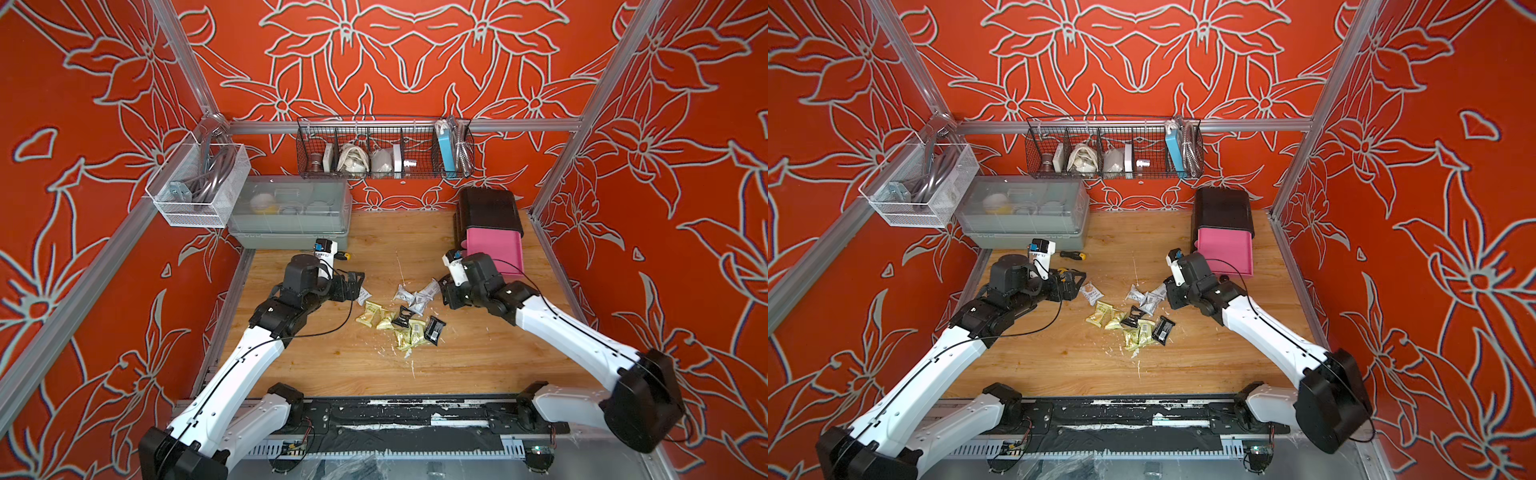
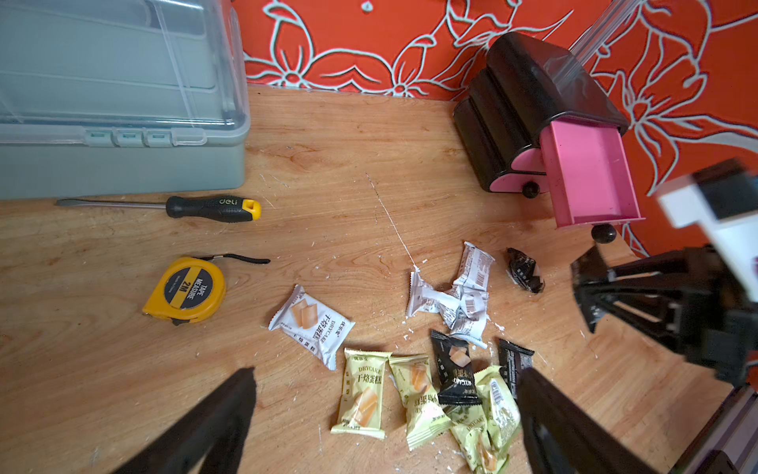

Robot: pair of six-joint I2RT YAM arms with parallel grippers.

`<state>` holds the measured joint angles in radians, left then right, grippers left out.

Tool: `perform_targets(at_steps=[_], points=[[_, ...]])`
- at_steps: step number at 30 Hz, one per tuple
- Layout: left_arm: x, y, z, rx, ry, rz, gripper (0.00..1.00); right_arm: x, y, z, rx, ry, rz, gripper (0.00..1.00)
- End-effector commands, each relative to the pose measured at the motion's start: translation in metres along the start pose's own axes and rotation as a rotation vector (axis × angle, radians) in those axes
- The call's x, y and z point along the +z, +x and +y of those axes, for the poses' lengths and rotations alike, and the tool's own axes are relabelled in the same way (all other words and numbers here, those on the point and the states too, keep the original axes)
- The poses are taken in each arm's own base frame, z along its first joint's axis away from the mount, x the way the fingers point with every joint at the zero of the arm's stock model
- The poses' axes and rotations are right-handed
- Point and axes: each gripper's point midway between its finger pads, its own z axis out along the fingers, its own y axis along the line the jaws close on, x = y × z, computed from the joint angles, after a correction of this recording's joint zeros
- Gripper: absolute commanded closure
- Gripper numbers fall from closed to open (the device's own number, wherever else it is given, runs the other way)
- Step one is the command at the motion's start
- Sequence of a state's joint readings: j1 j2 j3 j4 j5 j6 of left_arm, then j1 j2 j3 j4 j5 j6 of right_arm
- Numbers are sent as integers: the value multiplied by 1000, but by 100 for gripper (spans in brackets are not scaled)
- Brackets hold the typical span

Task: Place the cookies into the drawer by color
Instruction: Pick up the cookie at the center of the board, then place the cookie in the drawer.

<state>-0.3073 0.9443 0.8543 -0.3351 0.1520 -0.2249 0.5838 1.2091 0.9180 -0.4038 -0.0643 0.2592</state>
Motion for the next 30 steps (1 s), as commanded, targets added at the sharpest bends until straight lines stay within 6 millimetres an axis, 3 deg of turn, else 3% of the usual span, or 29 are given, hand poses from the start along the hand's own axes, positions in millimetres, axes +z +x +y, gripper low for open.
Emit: perform_targets(at_steps=[1,5,10,20,25,30], points=[[-2,-2,1,-1,0,-13,2,-35,-33,-14,24,92,-103,82],[-3,-3,1,-3,0,-16,2,-63,-66,-38,19,197,-166,83],[-3,-2,0,-3,2,-15,2,-64,-83,-86,106,287,-112,83],[-5,-4,0,-5,3,-22,2,-14,-65,-162,205,467,82,83],[-4,-3,0,-8,3,-18,2,12,-57,-175,220,476,127,83],[-4,-2,0,-8,4,-17,2,35,-54,-173,237,433,146,79]])
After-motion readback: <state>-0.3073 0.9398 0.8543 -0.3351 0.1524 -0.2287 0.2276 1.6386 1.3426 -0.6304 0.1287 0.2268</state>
